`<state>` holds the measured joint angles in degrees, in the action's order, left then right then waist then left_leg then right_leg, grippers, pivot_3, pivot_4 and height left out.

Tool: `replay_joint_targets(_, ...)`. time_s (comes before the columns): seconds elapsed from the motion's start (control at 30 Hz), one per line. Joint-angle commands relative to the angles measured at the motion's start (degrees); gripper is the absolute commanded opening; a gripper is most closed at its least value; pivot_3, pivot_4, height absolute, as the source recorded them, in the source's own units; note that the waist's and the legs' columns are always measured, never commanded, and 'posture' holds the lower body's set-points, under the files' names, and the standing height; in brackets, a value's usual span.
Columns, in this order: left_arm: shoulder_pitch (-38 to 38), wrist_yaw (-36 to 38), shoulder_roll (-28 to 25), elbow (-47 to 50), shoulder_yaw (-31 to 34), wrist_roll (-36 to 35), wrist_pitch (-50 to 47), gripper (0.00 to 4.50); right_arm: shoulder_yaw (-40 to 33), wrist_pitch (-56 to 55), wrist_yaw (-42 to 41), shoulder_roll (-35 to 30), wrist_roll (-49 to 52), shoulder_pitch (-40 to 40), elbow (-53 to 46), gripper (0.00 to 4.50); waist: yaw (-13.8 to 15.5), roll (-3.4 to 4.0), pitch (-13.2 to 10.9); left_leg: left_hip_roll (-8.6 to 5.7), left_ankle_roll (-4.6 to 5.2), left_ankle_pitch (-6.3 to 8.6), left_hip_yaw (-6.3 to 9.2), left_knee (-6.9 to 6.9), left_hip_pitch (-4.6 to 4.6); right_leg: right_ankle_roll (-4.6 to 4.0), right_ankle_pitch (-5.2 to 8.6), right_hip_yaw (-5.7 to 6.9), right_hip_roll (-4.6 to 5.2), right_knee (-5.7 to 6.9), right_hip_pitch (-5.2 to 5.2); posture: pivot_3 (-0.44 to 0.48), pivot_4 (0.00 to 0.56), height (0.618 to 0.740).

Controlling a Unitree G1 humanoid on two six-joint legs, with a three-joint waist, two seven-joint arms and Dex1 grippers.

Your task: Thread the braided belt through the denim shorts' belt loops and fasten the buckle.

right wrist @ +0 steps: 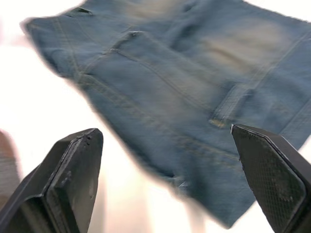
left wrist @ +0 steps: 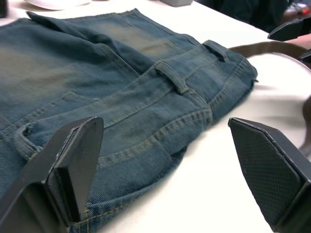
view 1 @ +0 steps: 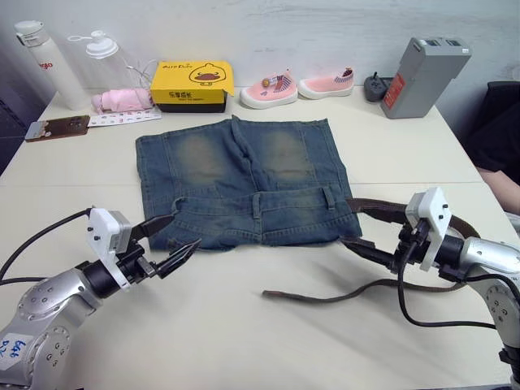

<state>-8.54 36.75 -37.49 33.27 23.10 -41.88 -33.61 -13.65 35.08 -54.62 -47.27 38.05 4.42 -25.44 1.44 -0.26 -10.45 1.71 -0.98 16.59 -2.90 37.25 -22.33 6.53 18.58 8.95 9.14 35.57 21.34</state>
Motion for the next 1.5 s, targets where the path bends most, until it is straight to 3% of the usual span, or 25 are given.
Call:
replay_joint_targets(0.03, -2.8, 5.6, -3.7, 2.7, -2.0, 0.9, 1.1, 4.5, 3.5, 2.2, -5.7, -5.1, 2.2, -0.6, -6.5, 4.47, 0.0, 0.0, 0.0, 0.01, 0.0, 0.0, -0.01, 0.02, 0.0, 0.0, 0.0, -0.01, 0.0, 0.01, 0.0, 0.0, 0.15, 0.703)
replay_joint_targets(0.2, -4.0, 7.7, -5.0, 2.6, -3.4, 1.6, 2.0, 4.5, 14.0, -1.4, -5.8, -9.7, -9.3, -0.8, -7.1, 4.47, 0.0, 0.0, 0.0, 0.04, -0.02, 0.03, -0.04, 0.01, 0.01, 0.0, 0.0, -0.03, -0.05, -0.01, 0.02, 0.0, 0.15, 0.703)
replay_joint_targets(0.33, -3.5, 7.9, -4.8, 2.5, -4.0, 2.3, 2.5, 4.5, 19.8, -4.9, -4.2, -7.4, -14.9, -0.6, -4.8, 4.47, 0.1, -0.04, 0.0, 0.04, -0.03, 0.05, -0.08, 0.08, -0.02, 0.0, 0.0, -0.09, -0.04, -0.05, 0.09, 0.0, 0.15, 0.703)
replay_joint_targets(0.43, -3.8, 8.6, -5.1, 2.8, -4.3, 2.2, 2.5, 4.5, 22.0, -6.5, -3.3, -6.1, -17.7, -0.8, -3.5, 3.67, -0.1, -0.04, 0.0, 0.04, -0.04, 0.05, -0.1, 0.07, -0.02, 0.0, 0.0, -0.09, -0.05, 0.01, 0.1, 0.0, 0.15, 0.703)
replay_joint_targets(0.57, -3.9, 9.2, -5.5, 2.6, -4.2, 2.3, 2.4, 4.5, 23.8, -8.2, -2.8, -5.0, -20.1, -2.3, -3.2, 1.64, 0.0, -0.04, 0.0, 0.04, -0.04, 0.05, -0.1, 0.08, -0.02, 0.0, 0.0, -0.09, -0.05, 0.01, 0.1, 0.0, 0.15, 0.703)
replay_joint_targets(0.7, -3.4, 9.7, -6.0, 2.1, -4.4, 2.5, 2.4, 4.5, 24.4, -8.9, -2.4, -4.4, -20.7, -3.4, -3.9, 0.03, 0.0, -0.04, 0.0, 0.05, -0.04, 0.05, -0.1, 0.08, 0.0, 0.0, 0.0, -0.1, -0.05, 0.02, 0.1, 0.0, 0.15, 0.703)
replay_joint_targets(0.97, -0.4, 12.7, -8.1, 1.4, -7.0, 1.0, 0.9, 4.5, 21.2, -11.7, -4.6, -4.5, -18.1, -2.6, -6.4, 0.03, 0.0, -0.05, 0.0, 0.05, -0.04, 0.05, -0.11, 0.11, 0.01, 0.0, 0.0, -0.12, -0.05, 0.01, 0.1, 0.0, 0.15, 0.703)
replay_joint_targets(1.17, 5.2, 17.2, -10.2, -0.5, -10.7, -2.5, -2.7, 4.5, 20.4, -11.5, -6.5, -4.4, -16.1, 2.2, -8.7, 0.03, -0.1, -0.05, 0.0, 0.08, -0.04, 0.05, -0.11, 0.15, 0.02, 0.0, 0.0, -0.15, -0.09, 0.06, 0.1, 0.0, 0.15, 0.703)
replay_joint_targets(1.5, 15.7, 19.4, -6.5, -5.9, -22.2, 1.8, -1.7, 4.5, 23.0, -10.1, -6.2, -3.5, -16.6, 6.1, -10.2, 0.03, 0.0, -0.05, 0.0, 0.08, -0.05, 0.05, -0.13, 0.15, 0.0, 0.0, 0.0, -0.18, -0.18, 0.1, 0.1, 0.0, 0.15, 0.703)
